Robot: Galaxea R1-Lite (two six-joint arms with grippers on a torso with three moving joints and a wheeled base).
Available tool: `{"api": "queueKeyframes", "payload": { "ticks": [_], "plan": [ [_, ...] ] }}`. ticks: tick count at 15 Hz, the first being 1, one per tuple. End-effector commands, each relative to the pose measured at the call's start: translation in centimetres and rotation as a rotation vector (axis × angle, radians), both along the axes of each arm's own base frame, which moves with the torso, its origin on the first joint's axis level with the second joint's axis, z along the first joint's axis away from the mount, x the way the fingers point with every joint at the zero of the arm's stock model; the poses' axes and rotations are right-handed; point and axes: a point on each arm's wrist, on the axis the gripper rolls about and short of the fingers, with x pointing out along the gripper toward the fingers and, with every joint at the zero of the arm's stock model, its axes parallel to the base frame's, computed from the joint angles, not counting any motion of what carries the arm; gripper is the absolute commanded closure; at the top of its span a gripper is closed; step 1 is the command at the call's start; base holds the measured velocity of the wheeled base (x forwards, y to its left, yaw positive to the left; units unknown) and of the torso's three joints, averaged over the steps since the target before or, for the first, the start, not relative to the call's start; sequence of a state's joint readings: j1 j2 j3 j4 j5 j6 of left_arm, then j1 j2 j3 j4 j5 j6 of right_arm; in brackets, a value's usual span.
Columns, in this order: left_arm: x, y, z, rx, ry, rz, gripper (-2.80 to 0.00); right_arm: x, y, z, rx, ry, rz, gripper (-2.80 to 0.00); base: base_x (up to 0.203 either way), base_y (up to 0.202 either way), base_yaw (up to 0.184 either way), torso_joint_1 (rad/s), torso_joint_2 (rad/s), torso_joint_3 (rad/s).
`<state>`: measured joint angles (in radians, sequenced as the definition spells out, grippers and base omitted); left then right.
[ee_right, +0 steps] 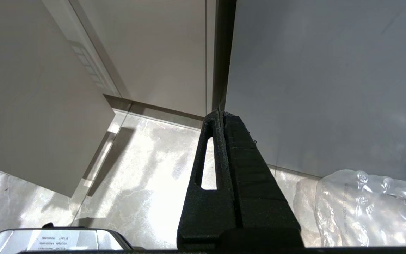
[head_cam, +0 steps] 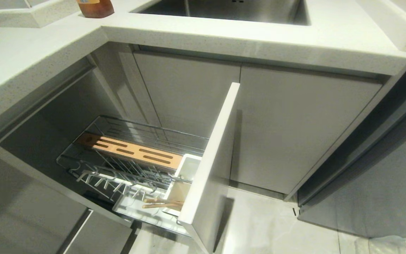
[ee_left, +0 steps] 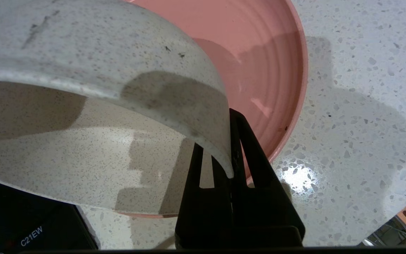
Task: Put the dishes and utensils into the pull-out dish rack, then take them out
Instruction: Take the spoon out of the cupboard
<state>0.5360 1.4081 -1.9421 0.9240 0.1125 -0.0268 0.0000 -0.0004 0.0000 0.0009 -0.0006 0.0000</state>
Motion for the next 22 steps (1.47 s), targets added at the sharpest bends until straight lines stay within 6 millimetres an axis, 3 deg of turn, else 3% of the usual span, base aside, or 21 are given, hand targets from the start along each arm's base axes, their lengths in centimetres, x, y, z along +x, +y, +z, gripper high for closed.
{"api": "queueKeyframes", "payload": {
  "ticks": [1,14,15,22],
  "plan": [
    [0.3,0.2,-0.4,-0.013,0.019,0.001,0.00,0.0,0.0,0.0,0.000,0.000,-0.001,0.00,0.000,0.000,0.000,0.000,0.00,0.000],
    [0.4,0.4,-0.5,-0.008,0.011,0.045,0.00,0.0,0.0,0.0,0.000,0.001,-0.001,0.00,0.000,0.000,0.000,0.000,0.00,0.000],
    [0.3,0.4,-0.4,-0.005,0.005,0.048,-2.80,0.0,0.0,0.0,0.000,0.001,-0.001,0.00,0.000,0.000,0.000,0.000,0.00,0.000],
    [-0.9,-0.4,0.6,0.024,-0.079,0.061,-2.80,0.0,0.0,0.0,0.000,0.001,0.000,0.00,0.000,0.000,0.000,0.000,0.00,0.000]
  ]
}}
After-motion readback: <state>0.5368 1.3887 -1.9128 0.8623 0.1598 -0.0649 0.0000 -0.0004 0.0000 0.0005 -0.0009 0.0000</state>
